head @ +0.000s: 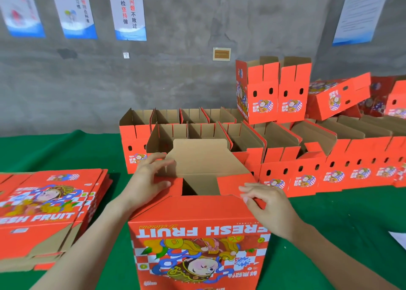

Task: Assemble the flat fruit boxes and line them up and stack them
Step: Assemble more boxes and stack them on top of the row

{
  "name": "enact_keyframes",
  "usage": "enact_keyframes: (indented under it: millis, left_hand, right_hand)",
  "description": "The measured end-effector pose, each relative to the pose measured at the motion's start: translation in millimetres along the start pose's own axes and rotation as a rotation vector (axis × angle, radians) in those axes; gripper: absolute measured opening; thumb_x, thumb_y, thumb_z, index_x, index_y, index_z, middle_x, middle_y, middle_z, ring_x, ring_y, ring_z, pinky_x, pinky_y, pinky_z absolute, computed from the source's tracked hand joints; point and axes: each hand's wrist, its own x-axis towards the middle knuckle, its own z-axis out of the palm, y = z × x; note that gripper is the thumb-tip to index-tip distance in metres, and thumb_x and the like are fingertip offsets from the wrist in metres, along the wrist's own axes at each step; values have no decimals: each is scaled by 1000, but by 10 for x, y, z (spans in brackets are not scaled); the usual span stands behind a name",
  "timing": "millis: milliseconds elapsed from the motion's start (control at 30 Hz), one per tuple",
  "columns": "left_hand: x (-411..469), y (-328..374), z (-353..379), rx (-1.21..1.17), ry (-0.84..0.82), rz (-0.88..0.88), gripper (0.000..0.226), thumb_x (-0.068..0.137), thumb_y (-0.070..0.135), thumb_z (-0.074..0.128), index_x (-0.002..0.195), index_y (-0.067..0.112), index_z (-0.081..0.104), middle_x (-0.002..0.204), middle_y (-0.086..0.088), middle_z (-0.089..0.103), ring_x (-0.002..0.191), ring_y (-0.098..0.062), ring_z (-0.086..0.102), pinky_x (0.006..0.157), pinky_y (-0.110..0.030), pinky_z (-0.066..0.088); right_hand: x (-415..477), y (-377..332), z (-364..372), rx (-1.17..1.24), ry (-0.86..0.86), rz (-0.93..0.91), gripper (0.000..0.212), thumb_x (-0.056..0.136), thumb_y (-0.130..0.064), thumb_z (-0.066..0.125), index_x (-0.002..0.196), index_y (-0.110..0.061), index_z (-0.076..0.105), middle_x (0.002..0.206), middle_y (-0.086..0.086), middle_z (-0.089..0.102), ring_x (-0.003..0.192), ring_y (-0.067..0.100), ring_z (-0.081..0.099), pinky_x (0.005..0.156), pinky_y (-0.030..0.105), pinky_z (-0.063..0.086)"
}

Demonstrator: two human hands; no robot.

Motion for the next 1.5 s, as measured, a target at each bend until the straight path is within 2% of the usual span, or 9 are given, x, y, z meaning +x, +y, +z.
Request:
enact_keyframes:
  millis: [100, 167, 333, 433, 567, 667, 733, 933, 1500]
  left_hand:
    - [-48, 41, -4, -76, 86, -15, 48, 69, -9, 74, 85, 29, 50, 92, 6, 60, 89, 1, 56, 81, -14, 44]
    - [-73, 65, -8, -96, 65, -61, 47, 70, -13, 68, 77, 26, 44, 78, 5, 61, 76, -5, 59, 70, -14, 44]
    - [-78, 125, -57, -125, -43, -84, 40, 79, -14, 55, 66, 24, 59, 79, 2, 58, 79, -11, 56, 76, -19, 39]
    - [-44, 130, -37, -51, -170, -116, 18, 83, 23, 72, 72, 19, 58, 91, 0, 53, 88, -13, 51, 80, -26, 39]
    - [18, 127, -44, 12, -353, -261, 39, 73, 43, 78, 92, 24, 51, 98, 8, 55, 83, -4, 53, 69, -17, 40]
    - [66, 142, -60, 22, -421, -340, 64, 72, 46, 78, 124, 30, 45, 113, 6, 56, 97, -9, 56, 83, -18, 42]
    - [95, 163, -52, 49, -450, -356, 77, 74, 46, 77, 138, 28, 40, 124, 5, 52, 107, -10, 51, 94, -19, 37]
    - [142, 175, -9, 114, -479, -335, 59, 73, 46, 78, 122, 28, 52, 117, 6, 57, 106, -12, 54, 96, -25, 42]
    - [40, 239, 121, 424, -374, -321, 72, 67, 56, 75, 124, 22, 46, 121, -3, 53, 113, -26, 46, 96, -38, 42]
  right_hand:
    - [-22, -21, 37, -66, 122, -72, 19, 71, 13, 71, 60, -3, 68, 84, 2, 74, 85, 12, 68, 84, 22, 50]
    - [-28, -17, 37, -75, 165, -112, 20, 70, 12, 68, 55, -1, 63, 75, 3, 70, 74, 16, 67, 76, 21, 50]
    - [-26, -35, 6, -5, 102, -111, 25, 69, 16, 68, 54, -1, 58, 70, 2, 64, 72, 9, 59, 71, 21, 47]
    - [79, -1, -100, 114, -15, -7, 26, 79, 6, 67, 54, 0, 60, 68, 1, 64, 74, 13, 62, 69, 27, 47]
    - [354, 0, -189, 91, -75, 149, 8, 86, -12, 68, 79, -8, 69, 86, -1, 67, 87, 18, 60, 83, 33, 44]
    - [577, -10, -159, 74, -358, 295, 38, 89, -30, 64, 126, -27, 55, 126, -16, 50, 115, 2, 42, 96, 23, 32]
    - [667, -4, -95, 80, -519, 370, 50, 88, -32, 65, 135, -29, 47, 137, -12, 46, 121, 5, 42, 97, 21, 33]
    - [663, 11, 41, -36, -533, 373, 57, 82, -30, 71, 133, -29, 45, 139, -4, 43, 128, 16, 39, 106, 35, 35]
    - [491, -109, 169, -349, -464, 271, 61, 86, -40, 61, 137, -34, 29, 141, -5, 39, 130, 21, 31, 96, 41, 41]
